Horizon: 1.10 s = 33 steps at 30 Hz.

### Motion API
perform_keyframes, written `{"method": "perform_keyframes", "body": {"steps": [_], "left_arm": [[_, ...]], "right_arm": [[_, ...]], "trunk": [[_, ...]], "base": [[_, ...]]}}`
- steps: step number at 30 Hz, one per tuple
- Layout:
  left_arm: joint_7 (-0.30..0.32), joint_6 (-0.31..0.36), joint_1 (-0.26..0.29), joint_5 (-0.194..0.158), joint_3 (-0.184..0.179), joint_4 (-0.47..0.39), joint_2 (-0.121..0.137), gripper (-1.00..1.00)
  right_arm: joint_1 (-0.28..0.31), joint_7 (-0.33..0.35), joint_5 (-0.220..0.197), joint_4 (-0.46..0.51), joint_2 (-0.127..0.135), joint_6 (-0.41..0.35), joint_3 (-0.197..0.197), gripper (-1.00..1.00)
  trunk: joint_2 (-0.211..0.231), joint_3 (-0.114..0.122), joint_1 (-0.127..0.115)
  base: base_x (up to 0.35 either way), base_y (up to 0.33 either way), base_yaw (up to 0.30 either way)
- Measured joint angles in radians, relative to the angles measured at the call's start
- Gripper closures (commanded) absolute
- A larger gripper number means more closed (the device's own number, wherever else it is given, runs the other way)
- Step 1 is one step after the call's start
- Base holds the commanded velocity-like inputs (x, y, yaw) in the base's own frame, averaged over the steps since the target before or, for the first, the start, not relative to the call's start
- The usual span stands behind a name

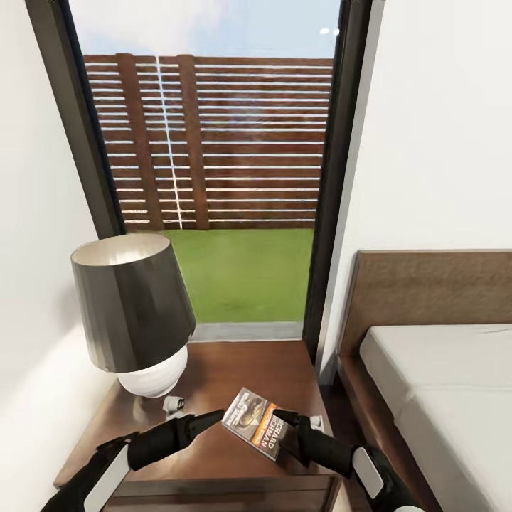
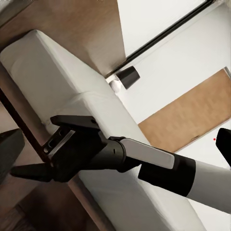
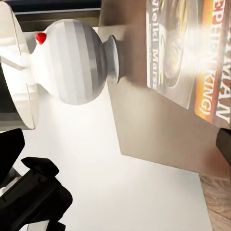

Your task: In the bedroom, move the book from the bed onto either nightstand, and place the two sandals side by side next to the bed.

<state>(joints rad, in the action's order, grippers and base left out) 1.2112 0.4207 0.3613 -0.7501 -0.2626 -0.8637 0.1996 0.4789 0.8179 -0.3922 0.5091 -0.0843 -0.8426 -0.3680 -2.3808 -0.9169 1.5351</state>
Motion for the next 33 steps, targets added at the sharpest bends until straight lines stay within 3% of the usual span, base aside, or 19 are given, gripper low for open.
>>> {"method": "perform_keyframes", "body": {"steps": [4,7,8,10,11,13,18,23,33], "left_arm": [[-0.025,0.000,0.000,0.001,0.002,0.000,-0.002,-1.00],[-0.032,0.000,0.000,0.002,0.002,0.001,0.001,-1.00],[-0.034,-0.002,0.000,0.004,0.002,0.007,0.005,-1.00],[-0.034,-0.006,-0.001,0.011,0.002,0.034,0.019,-1.00],[-0.034,-0.014,-0.002,0.020,0.002,0.087,0.029,-1.00],[-0.030,-0.077,-0.003,0.048,0.003,0.202,0.037,-1.00],[0.007,-0.208,-0.003,0.080,0.008,0.292,0.066,-1.00],[0.011,-0.226,-0.003,0.084,0.010,0.337,0.086,-1.00],[0.010,-0.227,-0.003,0.084,0.010,0.341,0.087,-1.00]], "right_arm": [[0.000,-0.001,0.001,0.005,-0.009,0.001,0.004,-1.00],[0.000,-0.001,0.001,0.046,-0.010,0.005,0.056,-1.00],[-0.001,0.002,-0.001,0.091,-0.011,0.021,0.158,-1.00],[0.000,0.004,0.000,0.119,-0.011,0.052,0.269,-1.00],[0.000,0.005,0.000,0.128,-0.012,0.088,0.333,-1.00],[-0.001,0.008,0.004,0.134,-0.013,0.173,0.395,-1.00],[-0.001,0.009,0.006,0.135,-0.013,0.288,0.428,-1.00],[-0.001,0.007,0.010,0.135,-0.013,0.303,0.431,-1.00],[-0.001,0.007,0.012,0.133,-0.013,0.372,0.430,-1.00]], "trunk": [[0.028,0.013,-0.015],[0.049,0.022,-0.027],[0.056,0.025,-0.031],[0.070,0.031,-0.038],[0.077,0.034,-0.042],[0.091,0.041,-0.050],[0.126,0.056,-0.069],[0.161,0.072,-0.088],[0.231,0.103,-0.127]], "base": [[0.000,0.000,0.000],[0.000,0.000,0.000],[0.000,0.000,0.000],[0.000,0.000,0.000],[0.000,0.000,0.000],[0.000,0.000,0.000],[0.000,0.000,0.000],[0.000,0.000,0.000],[0.000,0.000,0.000]]}}
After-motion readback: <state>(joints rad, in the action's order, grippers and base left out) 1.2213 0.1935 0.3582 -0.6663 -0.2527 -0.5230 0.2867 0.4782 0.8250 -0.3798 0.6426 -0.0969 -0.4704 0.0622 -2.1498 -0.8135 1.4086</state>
